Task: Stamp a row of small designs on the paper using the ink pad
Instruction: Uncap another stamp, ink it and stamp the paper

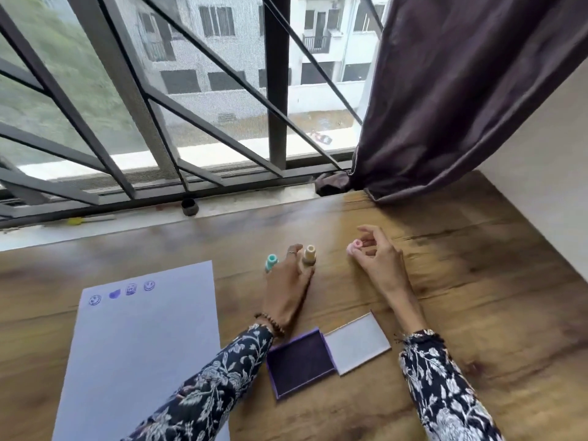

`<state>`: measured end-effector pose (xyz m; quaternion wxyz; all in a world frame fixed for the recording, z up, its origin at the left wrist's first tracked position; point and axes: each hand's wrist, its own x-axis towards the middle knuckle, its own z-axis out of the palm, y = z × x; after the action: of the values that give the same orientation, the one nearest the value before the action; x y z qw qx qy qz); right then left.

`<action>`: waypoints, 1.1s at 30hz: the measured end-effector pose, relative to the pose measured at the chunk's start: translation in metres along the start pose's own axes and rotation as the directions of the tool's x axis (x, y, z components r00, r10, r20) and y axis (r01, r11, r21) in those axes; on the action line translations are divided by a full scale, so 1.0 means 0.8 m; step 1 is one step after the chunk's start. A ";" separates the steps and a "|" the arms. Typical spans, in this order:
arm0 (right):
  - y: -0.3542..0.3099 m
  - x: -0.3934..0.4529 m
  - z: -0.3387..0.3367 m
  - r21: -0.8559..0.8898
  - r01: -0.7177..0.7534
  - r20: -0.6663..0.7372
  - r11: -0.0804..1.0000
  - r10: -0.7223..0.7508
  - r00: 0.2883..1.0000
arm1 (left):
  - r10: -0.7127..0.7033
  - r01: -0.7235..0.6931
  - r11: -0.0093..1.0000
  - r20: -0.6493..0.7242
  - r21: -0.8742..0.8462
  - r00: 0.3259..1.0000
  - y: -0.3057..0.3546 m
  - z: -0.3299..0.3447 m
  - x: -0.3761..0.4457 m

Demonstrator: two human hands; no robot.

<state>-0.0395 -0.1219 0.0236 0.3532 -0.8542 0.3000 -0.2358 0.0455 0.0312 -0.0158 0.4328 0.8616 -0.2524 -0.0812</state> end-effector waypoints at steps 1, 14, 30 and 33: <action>0.005 0.005 0.004 0.001 0.010 0.011 1.000 -0.010 1.000 | 0.004 -0.003 1.000 -0.013 0.025 1.000 -0.003 0.005 0.005; -0.047 -0.050 0.000 0.078 0.097 0.111 0.992 -0.105 0.988 | 0.070 -0.069 0.998 0.246 -0.011 0.967 0.014 -0.027 -0.018; -0.112 -0.208 -0.004 0.661 -0.273 0.355 0.699 0.029 0.934 | 0.009 0.110 0.825 0.208 -0.554 0.978 0.019 -0.145 -0.172; -0.121 -0.221 0.006 0.675 -0.337 0.371 0.656 0.093 0.924 | -0.003 0.101 0.846 0.184 -0.524 0.983 0.014 -0.154 -0.179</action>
<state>-0.1289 0.0556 0.0589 0.7301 -0.6264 0.2236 -0.1570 -0.0377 0.1850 0.0575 0.6278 0.7040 -0.2341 -0.2355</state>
